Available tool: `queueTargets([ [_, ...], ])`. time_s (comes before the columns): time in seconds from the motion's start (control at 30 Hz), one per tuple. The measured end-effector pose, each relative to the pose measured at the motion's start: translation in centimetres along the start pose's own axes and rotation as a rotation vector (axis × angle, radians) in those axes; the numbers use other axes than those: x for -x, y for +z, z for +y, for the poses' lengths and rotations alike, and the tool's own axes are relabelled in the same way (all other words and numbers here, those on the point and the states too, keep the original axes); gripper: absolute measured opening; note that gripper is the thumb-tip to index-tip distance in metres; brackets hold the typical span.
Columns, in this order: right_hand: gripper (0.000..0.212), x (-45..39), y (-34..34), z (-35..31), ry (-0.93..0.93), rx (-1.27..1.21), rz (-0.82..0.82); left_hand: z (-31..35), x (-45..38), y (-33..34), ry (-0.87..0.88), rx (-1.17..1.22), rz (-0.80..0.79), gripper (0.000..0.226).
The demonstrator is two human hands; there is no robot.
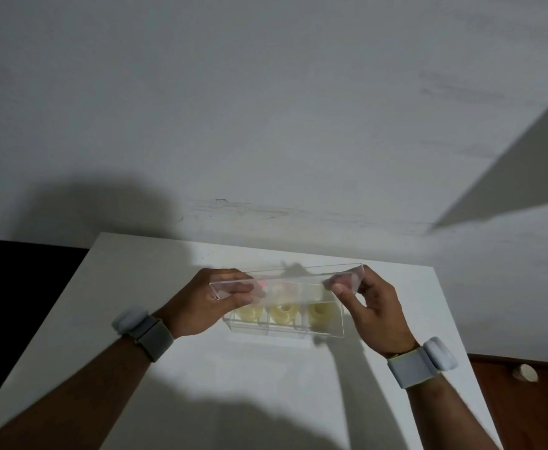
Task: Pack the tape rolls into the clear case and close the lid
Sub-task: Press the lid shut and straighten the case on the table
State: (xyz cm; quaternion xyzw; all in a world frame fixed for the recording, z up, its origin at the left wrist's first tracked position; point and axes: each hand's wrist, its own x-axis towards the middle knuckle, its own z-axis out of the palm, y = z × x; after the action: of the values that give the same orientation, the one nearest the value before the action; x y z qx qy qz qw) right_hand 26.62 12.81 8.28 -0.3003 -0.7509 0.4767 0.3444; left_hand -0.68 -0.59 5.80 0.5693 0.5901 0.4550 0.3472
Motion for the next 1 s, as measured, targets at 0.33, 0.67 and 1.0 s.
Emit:
queueTargets([
  [0.33, 0.036, -0.6, 1.3, -1.1, 0.06, -0.271, 0.163, 0.0, -1.9, 2.0, -0.056, 0.322, 0.278, 0.064],
  [0.67, 0.06, 0.3, 2.8, -0.3, 0.085, -0.171, 0.225, -0.7, -1.2, 4.4, -0.11, 0.269, 0.386, 0.077],
  [1.0, 0.066, -0.9, 2.8, 0.5, 0.225, -0.007, 0.133, -1.0, -1.7, 4.0, -0.276, 0.059, 0.414, 0.081],
])
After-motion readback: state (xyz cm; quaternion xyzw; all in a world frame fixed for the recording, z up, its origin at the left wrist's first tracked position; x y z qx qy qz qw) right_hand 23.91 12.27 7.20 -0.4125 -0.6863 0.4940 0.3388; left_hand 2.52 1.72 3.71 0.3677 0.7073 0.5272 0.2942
